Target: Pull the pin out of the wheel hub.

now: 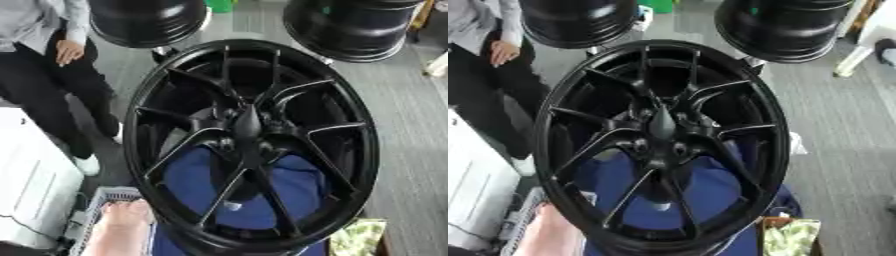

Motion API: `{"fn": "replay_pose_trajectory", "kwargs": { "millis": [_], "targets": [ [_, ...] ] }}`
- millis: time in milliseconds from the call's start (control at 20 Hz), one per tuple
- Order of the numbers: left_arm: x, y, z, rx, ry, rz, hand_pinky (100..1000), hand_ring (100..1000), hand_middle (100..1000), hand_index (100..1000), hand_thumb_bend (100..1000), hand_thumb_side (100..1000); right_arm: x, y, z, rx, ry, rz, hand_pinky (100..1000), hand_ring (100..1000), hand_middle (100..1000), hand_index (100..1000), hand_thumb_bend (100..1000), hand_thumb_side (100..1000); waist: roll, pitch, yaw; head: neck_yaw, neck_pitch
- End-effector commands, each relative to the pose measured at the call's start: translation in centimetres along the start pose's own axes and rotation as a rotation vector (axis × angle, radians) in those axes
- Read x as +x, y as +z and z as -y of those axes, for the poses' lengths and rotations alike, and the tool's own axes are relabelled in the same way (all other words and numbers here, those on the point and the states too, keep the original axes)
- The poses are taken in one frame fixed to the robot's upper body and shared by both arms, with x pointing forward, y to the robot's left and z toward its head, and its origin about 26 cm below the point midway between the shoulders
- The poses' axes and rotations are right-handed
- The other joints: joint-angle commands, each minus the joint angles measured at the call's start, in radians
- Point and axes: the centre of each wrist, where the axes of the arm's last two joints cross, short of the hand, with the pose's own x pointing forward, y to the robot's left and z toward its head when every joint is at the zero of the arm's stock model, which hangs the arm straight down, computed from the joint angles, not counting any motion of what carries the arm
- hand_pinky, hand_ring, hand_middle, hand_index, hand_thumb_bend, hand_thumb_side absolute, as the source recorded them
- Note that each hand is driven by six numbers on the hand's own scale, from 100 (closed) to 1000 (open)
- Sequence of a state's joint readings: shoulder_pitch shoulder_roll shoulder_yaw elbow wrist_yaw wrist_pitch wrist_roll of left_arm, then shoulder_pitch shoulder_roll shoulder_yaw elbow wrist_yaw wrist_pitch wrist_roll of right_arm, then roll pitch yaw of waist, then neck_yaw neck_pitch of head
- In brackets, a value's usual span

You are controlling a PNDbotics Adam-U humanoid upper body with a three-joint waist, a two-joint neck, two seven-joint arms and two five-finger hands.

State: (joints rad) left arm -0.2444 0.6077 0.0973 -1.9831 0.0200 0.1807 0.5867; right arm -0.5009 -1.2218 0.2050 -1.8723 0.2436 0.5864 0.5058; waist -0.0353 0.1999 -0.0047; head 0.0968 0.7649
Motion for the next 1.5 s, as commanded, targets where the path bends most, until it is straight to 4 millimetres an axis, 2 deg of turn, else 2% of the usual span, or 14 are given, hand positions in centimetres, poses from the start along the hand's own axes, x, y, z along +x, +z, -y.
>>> {"fn": "replay_pose_trajectory", "kwargs": {
  "millis": [50, 300, 450, 550, 700, 850, 1050, 1350, 1450, 1500],
  "targets": [
    [0.8, -0.7, -0.8, 0.016, -0.021, 0.047, 630, 1000, 745, 745, 484, 722, -2.1, 1.0, 1.7, -0.093, -0.003, -0.075, 831, 667, 516, 676, 100, 319, 0.003, 0.003, -0.002, 0.009, 0.005],
    [0.9, -0.8, -0.7, 0.014, -0.018, 0.051, 630, 1000, 745, 745, 484, 722, -4.2, 0.6, 0.2, -0.077, 0.006, -0.113, 845, 741, 617, 752, 100, 373, 0.009, 0.003, -0.002, 0.008, 0.005],
    [0.9, -0.8, -0.7, 0.012, -0.016, 0.049, 630, 1000, 745, 745, 484, 722, -4.9, 0.2, -0.6, -0.025, 0.018, -0.112, 877, 855, 803, 885, 100, 384, 0.011, 0.004, 0.000, 0.005, 0.005],
    [0.9, -0.8, -0.7, 0.011, -0.015, 0.048, 630, 1000, 745, 745, 484, 722, -5.4, 0.0, -0.9, 0.010, 0.032, -0.110, 918, 951, 907, 960, 102, 339, 0.012, 0.005, 0.001, 0.002, 0.005],
    [1.0, -0.8, -0.6, 0.008, -0.013, 0.047, 630, 1000, 746, 745, 484, 722, -6.1, -0.3, -1.0, 0.046, 0.059, -0.119, 928, 973, 929, 978, 119, 311, 0.014, 0.005, 0.003, 0.002, 0.005],
    [1.0, -0.8, -0.6, 0.009, -0.013, 0.045, 630, 1000, 746, 745, 484, 722, -6.7, -0.5, -0.9, 0.056, 0.070, -0.127, 932, 980, 937, 983, 114, 347, 0.015, 0.006, 0.002, 0.003, 0.005],
    [1.0, -0.8, -0.6, 0.008, -0.013, 0.048, 630, 1000, 746, 745, 485, 722, -7.2, -0.6, -0.7, 0.049, 0.074, -0.140, 932, 978, 937, 981, 127, 311, 0.015, 0.005, 0.001, 0.002, 0.005],
    [1.0, -0.8, -0.6, 0.009, -0.014, 0.047, 631, 1000, 746, 745, 485, 721, -7.2, -0.5, 0.0, -0.025, 0.049, -0.156, 910, 931, 903, 959, 100, 301, 0.015, 0.004, -0.001, 0.003, 0.005],
    [1.0, -0.8, -0.6, 0.009, -0.015, 0.048, 631, 1000, 745, 745, 485, 721, -7.0, -0.5, 0.5, -0.077, 0.025, -0.162, 894, 886, 870, 934, 100, 252, 0.016, 0.003, -0.001, 0.004, 0.005],
    [1.0, -0.8, -0.7, 0.009, -0.016, 0.048, 631, 1000, 745, 744, 485, 721, -6.9, -0.4, 0.8, -0.108, 0.011, -0.168, 884, 857, 855, 917, 100, 357, 0.017, 0.002, -0.001, 0.004, 0.005]
  ]
}}
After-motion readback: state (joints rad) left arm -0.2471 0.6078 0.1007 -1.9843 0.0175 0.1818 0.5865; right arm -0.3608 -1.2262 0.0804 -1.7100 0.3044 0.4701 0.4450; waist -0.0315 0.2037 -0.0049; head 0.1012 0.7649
